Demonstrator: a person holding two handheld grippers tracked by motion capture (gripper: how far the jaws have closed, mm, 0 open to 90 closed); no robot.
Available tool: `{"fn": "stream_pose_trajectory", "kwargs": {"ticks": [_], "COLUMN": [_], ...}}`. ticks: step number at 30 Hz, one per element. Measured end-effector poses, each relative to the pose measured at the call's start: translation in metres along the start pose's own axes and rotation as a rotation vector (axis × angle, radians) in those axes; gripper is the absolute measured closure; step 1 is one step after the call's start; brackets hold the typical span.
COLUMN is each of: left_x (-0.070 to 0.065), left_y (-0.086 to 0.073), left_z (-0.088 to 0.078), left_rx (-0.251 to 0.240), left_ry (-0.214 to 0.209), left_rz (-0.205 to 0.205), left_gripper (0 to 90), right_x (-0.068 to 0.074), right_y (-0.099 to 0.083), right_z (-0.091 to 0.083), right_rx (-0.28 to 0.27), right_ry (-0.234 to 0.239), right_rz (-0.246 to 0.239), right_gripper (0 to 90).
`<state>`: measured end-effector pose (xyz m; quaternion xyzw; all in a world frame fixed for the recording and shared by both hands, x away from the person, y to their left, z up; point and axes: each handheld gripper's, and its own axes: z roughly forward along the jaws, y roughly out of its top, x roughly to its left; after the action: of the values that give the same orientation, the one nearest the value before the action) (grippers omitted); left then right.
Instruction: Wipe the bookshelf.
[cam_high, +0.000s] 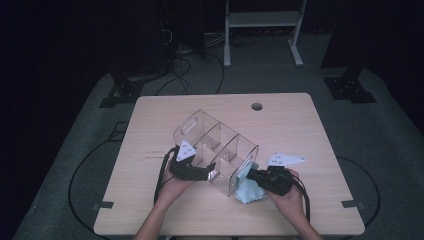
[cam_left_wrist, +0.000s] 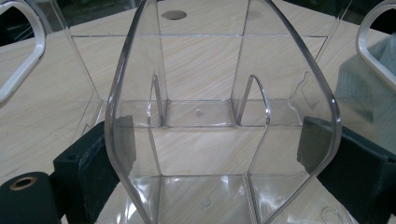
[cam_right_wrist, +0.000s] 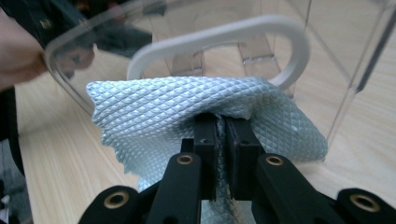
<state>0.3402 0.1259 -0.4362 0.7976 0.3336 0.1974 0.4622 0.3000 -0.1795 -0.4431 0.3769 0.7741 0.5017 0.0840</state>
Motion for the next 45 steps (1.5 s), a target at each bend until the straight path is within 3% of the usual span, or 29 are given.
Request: {"fn": "stream_pose_trajectory", "kwargs": {"ticks": [5,7,8,11,14,19,20,23,28,30,32,35,37,40,45], "left_x": [-0.001,-0.001,-0.002,0.0,-0.001,-0.002,-0.003,-0.003,-0.003,-0.003,-0.004,-0.004,-0.003,-0.003,-0.002], "left_y": [0.0,0.0,0.0,0.0,0.0,0.0,0.001,0.001,0.001,0.001,0.001,0.001,0.001,0.001,0.001], "left_z": [0.001,0.001,0.001,0.0,0.0,0.001,0.001,0.002,0.002,0.002,0.002,0.002,0.002,0.002,0.001], "left_rx": [-0.006,-0.005,-0.002,0.001,-0.001,-0.002,-0.002,0.001,0.004,0.004,0.001,0.001,0.0,0.002,0.006], "left_ry": [-0.004,-0.004,-0.002,-0.009,-0.008,-0.011,-0.011,-0.01,-0.011,-0.01,-0.01,-0.015,-0.017,-0.022,-0.026], "left_rz": [0.003,0.002,-0.007,0.0,0.009,0.007,0.007,0.005,0.005,0.004,0.004,0.006,0.006,0.008,0.004], "left_gripper": [7.9,7.7,7.6,7.8,8.0,8.0,7.9,7.8,7.8,7.8,7.8,7.7,7.7,7.5,7.4], "right_x": [0.003,0.013,0.027,0.029,0.021,-0.007,-0.016,-0.014,0.01,0.01,0.005,-0.014,-0.023,-0.022,-0.023], "right_y": [0.003,0.004,0.005,0.007,0.01,0.014,0.015,0.015,0.01,0.01,0.011,0.01,0.008,0.006,0.009], "right_z": [-0.007,-0.007,-0.006,-0.006,-0.007,-0.01,-0.01,-0.01,-0.005,-0.005,-0.006,-0.01,-0.011,-0.01,-0.012], "right_rx": [-0.036,-0.03,-0.017,-0.008,-0.022,-0.044,-0.047,-0.042,-0.021,-0.021,-0.026,-0.051,-0.062,-0.048,-0.062], "right_ry": [0.018,0.048,0.063,0.059,0.046,-0.02,-0.016,-0.018,0.041,0.035,0.016,-0.031,-0.018,-0.035,-0.046], "right_rz": [0.019,-0.003,-0.04,-0.063,-0.044,0.008,0.032,0.035,-0.025,-0.034,-0.025,0.029,0.073,0.043,0.041], "right_gripper": [83.4,83.4,83.3,83.3,83.3,83.3,83.3,83.2,83.2,83.2,83.0,83.0,83.0,83.1,83.2]}}
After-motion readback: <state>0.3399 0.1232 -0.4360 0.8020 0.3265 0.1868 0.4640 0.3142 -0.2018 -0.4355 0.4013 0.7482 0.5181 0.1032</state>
